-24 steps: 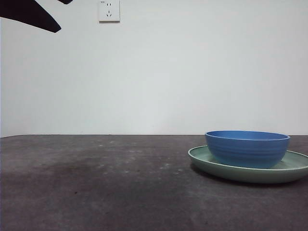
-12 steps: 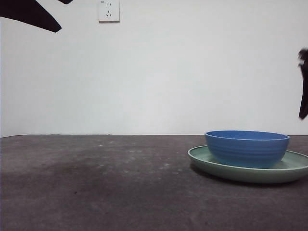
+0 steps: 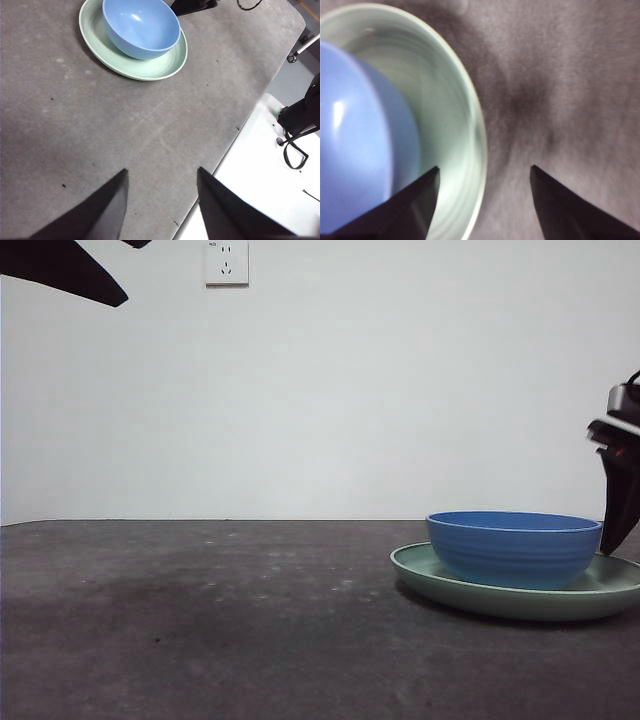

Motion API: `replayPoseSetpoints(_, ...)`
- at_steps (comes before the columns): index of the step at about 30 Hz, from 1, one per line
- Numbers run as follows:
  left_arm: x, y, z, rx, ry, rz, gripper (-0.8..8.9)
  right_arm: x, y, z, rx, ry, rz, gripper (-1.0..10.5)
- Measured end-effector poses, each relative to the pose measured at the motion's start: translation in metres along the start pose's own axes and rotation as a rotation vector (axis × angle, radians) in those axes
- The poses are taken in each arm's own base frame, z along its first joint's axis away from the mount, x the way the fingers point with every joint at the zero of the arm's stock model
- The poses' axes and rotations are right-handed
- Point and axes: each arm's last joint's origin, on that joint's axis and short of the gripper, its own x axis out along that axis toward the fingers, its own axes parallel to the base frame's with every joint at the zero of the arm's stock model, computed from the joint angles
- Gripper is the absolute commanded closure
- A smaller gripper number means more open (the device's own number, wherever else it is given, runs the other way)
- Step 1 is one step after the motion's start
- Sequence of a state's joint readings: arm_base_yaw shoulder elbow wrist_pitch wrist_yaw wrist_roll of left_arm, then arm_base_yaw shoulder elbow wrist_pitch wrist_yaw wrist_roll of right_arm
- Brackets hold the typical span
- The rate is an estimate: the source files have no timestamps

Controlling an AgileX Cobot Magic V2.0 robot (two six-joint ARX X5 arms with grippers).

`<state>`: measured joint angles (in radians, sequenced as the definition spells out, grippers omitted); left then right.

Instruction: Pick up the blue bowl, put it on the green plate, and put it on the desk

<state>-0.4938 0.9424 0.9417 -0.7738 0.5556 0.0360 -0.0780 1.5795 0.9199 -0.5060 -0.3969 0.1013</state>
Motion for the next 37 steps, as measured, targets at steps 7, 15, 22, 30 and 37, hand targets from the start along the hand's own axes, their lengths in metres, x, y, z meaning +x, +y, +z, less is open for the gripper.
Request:
replayPoseSetpoints(7,0.000,0.000,0.000,0.000,0.000,0.000,5.91,0.013,-0.002,0.002,-0.005,0.013,0.004,8.3)
replayPoseSetpoints(15,0.000,0.000,0.000,0.000,0.000,0.000,5.91,0.015,-0.003,0.003,-0.008,0.006,0.004,9.2)
replayPoseSetpoints(22,0.000,0.000,0.000,0.000,0.000,0.000,5.91,0.015,-0.002,0.003,-0.010,0.001,0.007,9.3)
replayPoseSetpoints(30,0.000,0.000,0.000,0.000,0.000,0.000,5.91,-0.002,0.006,0.005,-0.024,-0.054,0.043,9.3)
replayPoseSetpoints(37,0.000,0.000,0.000,0.000,-0.001,0.000,5.91,-0.033,0.023,0.005,-0.044,-0.151,0.129,9.3)
